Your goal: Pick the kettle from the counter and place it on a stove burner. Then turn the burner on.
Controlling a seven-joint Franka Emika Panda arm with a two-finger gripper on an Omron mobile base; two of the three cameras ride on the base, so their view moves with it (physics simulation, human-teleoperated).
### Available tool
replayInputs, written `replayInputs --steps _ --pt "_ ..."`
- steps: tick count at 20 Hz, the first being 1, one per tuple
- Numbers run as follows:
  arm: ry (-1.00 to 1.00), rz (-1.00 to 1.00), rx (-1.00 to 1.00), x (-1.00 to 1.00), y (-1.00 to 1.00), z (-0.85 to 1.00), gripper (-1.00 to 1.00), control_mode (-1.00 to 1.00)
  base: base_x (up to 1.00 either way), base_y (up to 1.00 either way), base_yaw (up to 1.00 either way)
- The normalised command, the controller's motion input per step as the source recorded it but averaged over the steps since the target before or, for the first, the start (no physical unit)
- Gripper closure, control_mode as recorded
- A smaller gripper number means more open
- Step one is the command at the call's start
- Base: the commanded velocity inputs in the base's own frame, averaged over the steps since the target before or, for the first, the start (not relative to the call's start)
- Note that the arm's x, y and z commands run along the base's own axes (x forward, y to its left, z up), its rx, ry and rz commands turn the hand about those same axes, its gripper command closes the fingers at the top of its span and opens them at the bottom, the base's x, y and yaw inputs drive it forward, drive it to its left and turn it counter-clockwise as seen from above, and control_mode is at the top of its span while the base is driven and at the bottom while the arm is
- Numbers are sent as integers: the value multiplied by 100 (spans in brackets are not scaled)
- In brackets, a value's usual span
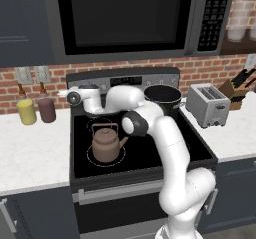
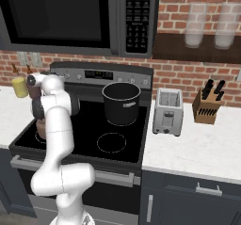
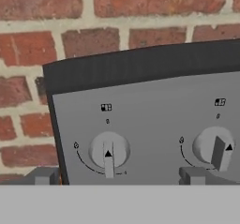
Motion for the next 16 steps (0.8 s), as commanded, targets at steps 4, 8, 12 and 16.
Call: replayInputs --steps 4,8,12,16 --pt "0 0 0 19 0 0 -100 -100 0 0 0" --pt "0 0 0 15 0 0 -100 -100 0 0 0" --pt "0 0 0 18 0 -2 -100 -100 0 0 0" --pt "0 0 0 20 0 -5 -100 -100 0 0 0"
